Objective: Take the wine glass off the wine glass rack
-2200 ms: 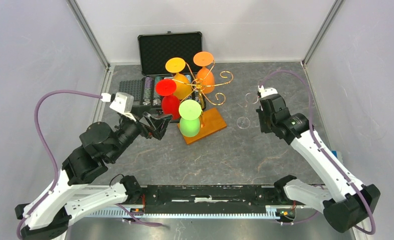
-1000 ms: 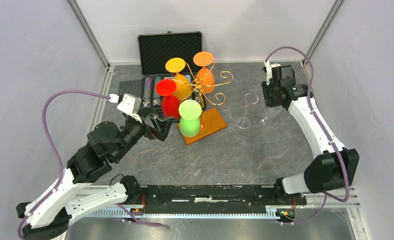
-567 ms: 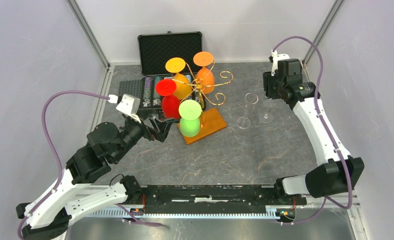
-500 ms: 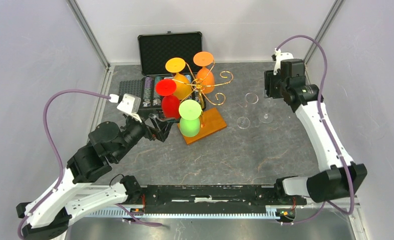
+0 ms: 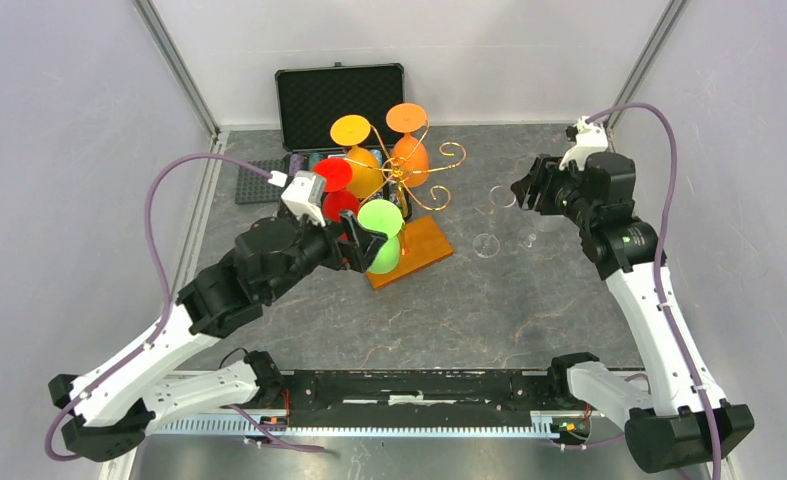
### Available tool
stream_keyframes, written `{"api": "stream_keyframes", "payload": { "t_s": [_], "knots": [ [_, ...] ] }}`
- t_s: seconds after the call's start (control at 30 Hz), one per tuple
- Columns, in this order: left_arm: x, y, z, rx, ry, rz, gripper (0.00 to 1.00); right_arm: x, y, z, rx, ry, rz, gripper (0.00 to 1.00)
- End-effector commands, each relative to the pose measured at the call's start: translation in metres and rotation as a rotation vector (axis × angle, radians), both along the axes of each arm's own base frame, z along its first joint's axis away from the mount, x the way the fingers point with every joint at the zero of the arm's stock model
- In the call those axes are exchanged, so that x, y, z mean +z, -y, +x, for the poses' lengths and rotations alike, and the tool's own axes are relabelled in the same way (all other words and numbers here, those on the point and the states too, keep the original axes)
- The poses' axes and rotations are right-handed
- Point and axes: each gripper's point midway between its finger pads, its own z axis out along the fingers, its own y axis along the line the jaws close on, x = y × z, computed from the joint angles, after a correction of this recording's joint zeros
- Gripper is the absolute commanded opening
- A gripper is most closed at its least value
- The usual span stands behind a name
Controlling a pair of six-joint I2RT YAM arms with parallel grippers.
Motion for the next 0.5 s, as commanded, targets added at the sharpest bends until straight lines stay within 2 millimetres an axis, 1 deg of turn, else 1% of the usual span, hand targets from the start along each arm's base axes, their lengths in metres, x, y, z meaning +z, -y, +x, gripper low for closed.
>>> {"api": "stream_keyframes", "payload": {
  "t_s": [0.0, 0.1, 0.2, 0.27, 0.47],
  "knots": [
    [0.017, 0.017, 0.009, 0.023, -0.033, -0.117, 0.96, 0.012, -0.024, -0.008, 0.087, 0.065, 0.143, 0.62],
    [0.012, 0.016, 0.018, 0.075, -0.043, -0.125, 0.9, 0.011, -0.027, -0.013, 0.1, 0.075, 0.162, 0.62],
    [0.011, 0.014, 0.022, 0.111, -0.052, -0.168, 0.83, 0.008, -0.026, -0.016, 0.1, 0.08, 0.165, 0.62],
    [0.01, 0.011, 0.023, 0.129, -0.06, -0.192, 0.78, 0.006, -0.025, -0.017, 0.098, 0.081, 0.162, 0.62],
    [0.009, 0.005, 0.02, 0.154, -0.078, -0.253, 0.69, 0.005, -0.025, -0.02, 0.099, 0.09, 0.162, 0.62]
  ]
}}
